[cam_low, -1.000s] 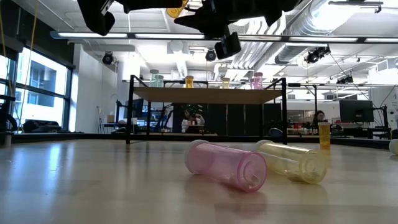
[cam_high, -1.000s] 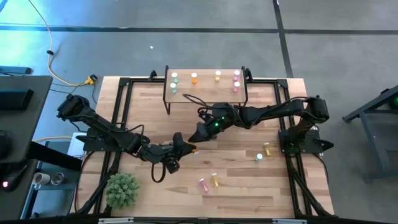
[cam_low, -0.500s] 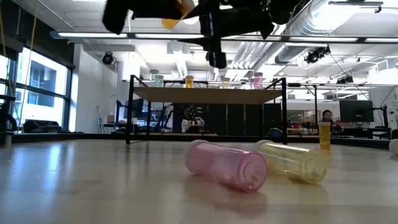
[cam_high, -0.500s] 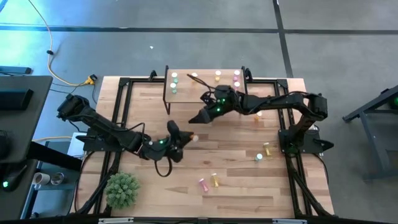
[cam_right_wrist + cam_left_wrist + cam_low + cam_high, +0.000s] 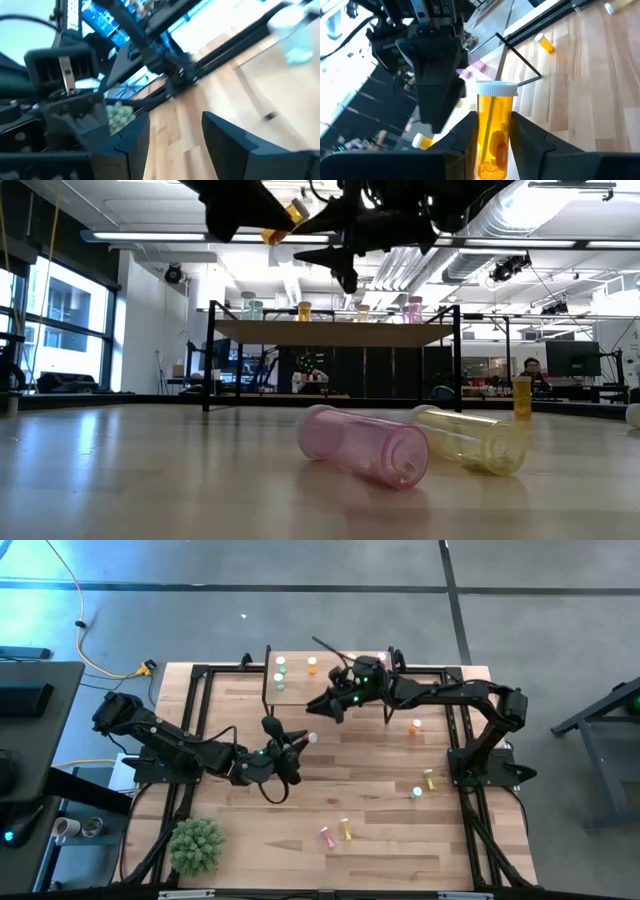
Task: Pick and place medicine bottles onto shelf by color
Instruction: Put the bottom orange pill bottle on the shelf aligned with the other orange pill bottle
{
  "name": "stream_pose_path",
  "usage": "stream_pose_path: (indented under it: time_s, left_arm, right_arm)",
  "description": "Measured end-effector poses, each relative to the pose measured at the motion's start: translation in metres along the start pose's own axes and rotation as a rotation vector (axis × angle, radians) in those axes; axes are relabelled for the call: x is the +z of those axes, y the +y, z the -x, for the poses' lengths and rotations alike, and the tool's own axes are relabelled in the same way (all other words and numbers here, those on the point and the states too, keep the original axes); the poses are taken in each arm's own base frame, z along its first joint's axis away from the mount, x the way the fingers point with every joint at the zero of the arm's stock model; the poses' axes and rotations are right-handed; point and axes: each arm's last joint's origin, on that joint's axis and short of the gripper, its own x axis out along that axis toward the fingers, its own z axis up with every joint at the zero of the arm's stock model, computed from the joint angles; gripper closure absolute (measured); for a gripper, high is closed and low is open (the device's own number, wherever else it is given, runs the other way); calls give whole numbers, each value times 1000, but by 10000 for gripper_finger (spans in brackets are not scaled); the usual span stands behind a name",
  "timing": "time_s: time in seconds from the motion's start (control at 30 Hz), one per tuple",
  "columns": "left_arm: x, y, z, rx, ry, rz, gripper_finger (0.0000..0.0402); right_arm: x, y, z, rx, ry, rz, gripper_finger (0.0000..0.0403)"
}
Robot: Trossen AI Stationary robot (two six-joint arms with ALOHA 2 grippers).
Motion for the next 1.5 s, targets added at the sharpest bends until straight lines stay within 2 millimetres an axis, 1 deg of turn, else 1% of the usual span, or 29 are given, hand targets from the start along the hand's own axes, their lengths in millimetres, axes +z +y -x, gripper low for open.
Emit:
stream_pose_path:
  time_s: [0.13, 0.2, 0.3, 0.5, 0.73, 0.83, 0.97, 1.07, 1.23, 1.5]
  left_arm:
    - [-2, 4, -5, 14, 16, 88, 312]
    - [-4, 6, -9, 24, 25, 120, 312]
    - [-7, 10, -14, 41, 42, 168, 312]
    - [-14, 21, -30, 65, 71, 288, 312]
    - [-26, 36, -50, 51, 89, 418, 312]
    - [-30, 41, -56, 28, 86, 465, 312]
    - [-34, 46, -63, -21, 75, 514, 312]
    - [-35, 49, -67, -52, 51, 531, 312]
    - [-35, 55, -72, -100, 9, 553, 312]
    - [-33, 63, -77, -108, -66, 552, 312]
  right_arm:
    - [11, -9, 8, -8, -53, 68, 231]
    - [14, -9, 12, -13, -65, 110, 231]
    - [22, -2, 18, -13, -75, 205, 231]
    - [45, 12, 29, -44, -63, 398, 231]
    - [63, 26, 39, -93, 85, 562, 231]
    - [71, 34, 43, -95, 115, 621, 231]
    - [75, 43, 47, -88, 166, 693, 231]
    - [77, 48, 47, -79, 169, 708, 231]
    - [74, 47, 48, -79, 209, 734, 231]
    - [70, 44, 48, -82, 247, 717, 231]
